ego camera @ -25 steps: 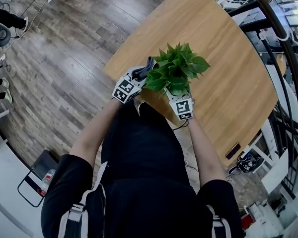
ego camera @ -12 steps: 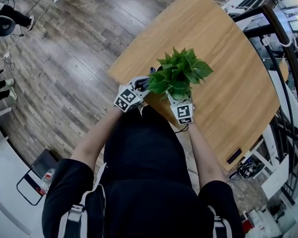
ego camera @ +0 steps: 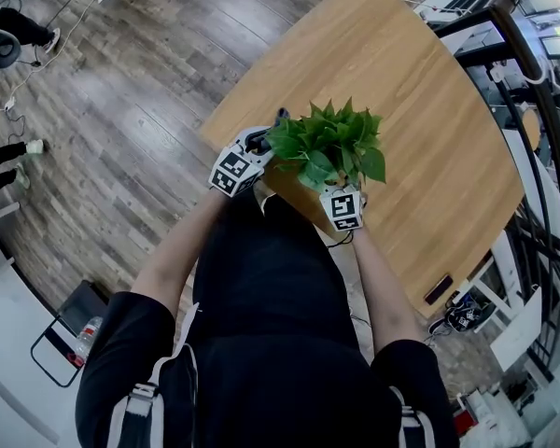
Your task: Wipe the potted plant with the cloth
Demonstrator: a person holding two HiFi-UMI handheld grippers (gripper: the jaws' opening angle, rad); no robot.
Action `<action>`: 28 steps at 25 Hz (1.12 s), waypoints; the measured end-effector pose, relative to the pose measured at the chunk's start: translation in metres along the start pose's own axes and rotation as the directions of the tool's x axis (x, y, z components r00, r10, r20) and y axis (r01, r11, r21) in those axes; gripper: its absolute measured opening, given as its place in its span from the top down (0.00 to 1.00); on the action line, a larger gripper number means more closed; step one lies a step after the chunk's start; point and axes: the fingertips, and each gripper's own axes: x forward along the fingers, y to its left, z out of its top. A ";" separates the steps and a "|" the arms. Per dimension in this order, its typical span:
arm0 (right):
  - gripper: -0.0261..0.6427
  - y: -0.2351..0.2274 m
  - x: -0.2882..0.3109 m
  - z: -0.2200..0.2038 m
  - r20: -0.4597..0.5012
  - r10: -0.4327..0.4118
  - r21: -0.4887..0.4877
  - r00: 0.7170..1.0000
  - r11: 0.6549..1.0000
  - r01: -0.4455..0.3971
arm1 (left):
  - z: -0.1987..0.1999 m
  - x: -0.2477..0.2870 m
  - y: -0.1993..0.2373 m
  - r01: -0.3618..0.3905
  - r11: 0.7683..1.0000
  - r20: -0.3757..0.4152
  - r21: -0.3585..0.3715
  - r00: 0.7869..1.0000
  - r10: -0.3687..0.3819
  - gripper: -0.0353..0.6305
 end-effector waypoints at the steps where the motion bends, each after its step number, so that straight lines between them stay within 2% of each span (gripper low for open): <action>1: 0.58 0.001 0.002 0.004 0.000 0.015 -0.026 1.000 1.000 -0.015 | 0.001 0.001 0.000 0.001 1.000 -0.002 0.007 1.000 -0.001 0.72; 4: 0.58 0.005 0.006 0.008 -0.007 0.043 -0.066 0.999 0.997 -0.043 | 0.003 0.004 -0.003 0.003 1.000 -0.004 0.027 1.000 -0.003 0.72; 12: 0.58 0.001 0.009 0.007 0.016 0.012 -0.003 1.000 1.000 -0.012 | -0.006 0.000 -0.024 0.044 0.999 -0.013 0.012 0.999 -0.043 0.72; 19: 0.58 0.001 0.009 0.007 -0.005 0.021 -0.005 1.000 1.000 -0.022 | -0.014 -0.009 -0.040 0.086 0.996 -0.013 0.009 0.996 -0.086 0.72; 24: 0.58 0.014 0.005 0.006 -0.019 0.047 -0.049 0.999 0.998 -0.048 | -0.015 -0.010 -0.028 0.035 0.999 0.010 -0.025 0.999 -0.035 0.72; 26: 0.58 0.027 0.000 0.003 -0.014 0.082 -0.051 0.997 0.995 -0.083 | -0.013 -0.008 -0.020 0.011 0.999 0.020 -0.045 1.000 -0.010 0.72; 28: 0.58 0.031 -0.006 -0.003 -0.011 0.081 -0.039 0.997 0.996 -0.082 | -0.009 -0.008 -0.013 -0.007 0.997 0.033 -0.075 0.999 0.010 0.72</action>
